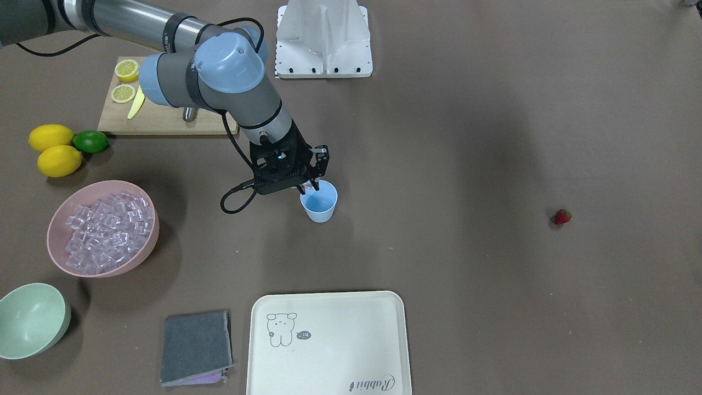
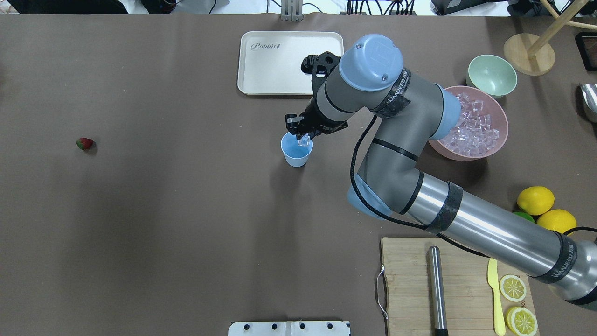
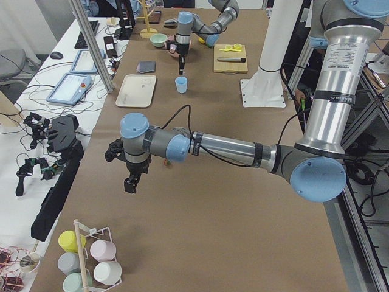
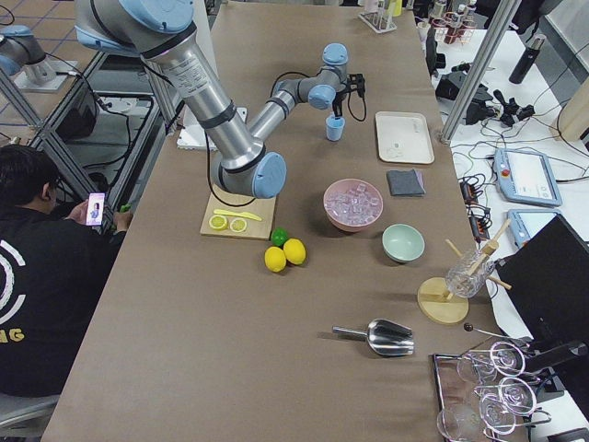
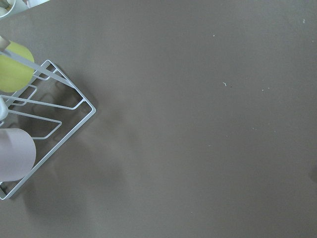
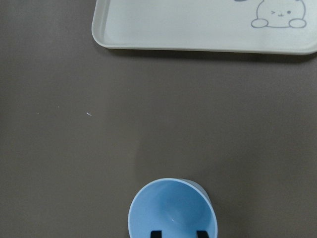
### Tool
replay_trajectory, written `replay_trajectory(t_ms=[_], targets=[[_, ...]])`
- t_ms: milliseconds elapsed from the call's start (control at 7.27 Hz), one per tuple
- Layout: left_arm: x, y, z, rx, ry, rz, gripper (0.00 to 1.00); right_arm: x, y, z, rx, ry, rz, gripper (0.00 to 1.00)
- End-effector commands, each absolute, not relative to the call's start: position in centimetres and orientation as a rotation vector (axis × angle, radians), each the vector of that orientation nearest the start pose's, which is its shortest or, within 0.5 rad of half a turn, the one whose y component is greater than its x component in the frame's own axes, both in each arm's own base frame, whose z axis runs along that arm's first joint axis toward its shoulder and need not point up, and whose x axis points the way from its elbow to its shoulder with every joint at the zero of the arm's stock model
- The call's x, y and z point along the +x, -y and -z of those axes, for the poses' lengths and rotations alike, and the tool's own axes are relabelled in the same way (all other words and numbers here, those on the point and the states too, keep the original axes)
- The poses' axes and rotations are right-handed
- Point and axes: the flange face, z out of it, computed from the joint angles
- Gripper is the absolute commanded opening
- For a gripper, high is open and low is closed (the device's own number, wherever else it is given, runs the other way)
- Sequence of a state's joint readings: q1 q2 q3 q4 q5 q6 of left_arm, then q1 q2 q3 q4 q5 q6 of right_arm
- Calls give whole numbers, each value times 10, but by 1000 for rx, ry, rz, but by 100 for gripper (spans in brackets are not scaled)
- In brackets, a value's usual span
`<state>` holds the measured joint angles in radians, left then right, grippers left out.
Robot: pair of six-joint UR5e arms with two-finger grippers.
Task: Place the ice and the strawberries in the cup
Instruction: 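Open the right gripper to drop the ice cube into the cup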
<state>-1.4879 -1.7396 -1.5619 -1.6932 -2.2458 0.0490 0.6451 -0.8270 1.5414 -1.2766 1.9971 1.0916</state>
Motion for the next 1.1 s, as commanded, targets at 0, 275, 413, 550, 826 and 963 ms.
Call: replay_trajectory(t_ms=[0, 275, 413, 550, 826, 963], targets=[[-24, 580, -565, 261, -674, -220, 98, -527, 500, -181, 218, 1031, 63, 0], [-24, 581, -569, 254, -676, -219, 98, -535, 497, -179, 223, 1025, 66, 0], [-25, 581, -570, 253, -674, -217, 98, -536, 497, -180, 222, 1023, 66, 0], [-25, 581, -574, 248, -674, -216, 98, -536, 497, -178, 226, 1027, 66, 20], [-27, 581, -574, 247, -674, -213, 98, -534, 499, -177, 231, 1027, 48, 99], [-27, 581, -574, 247, -674, -213, 98, -532, 500, -176, 229, 1029, 37, 99]])
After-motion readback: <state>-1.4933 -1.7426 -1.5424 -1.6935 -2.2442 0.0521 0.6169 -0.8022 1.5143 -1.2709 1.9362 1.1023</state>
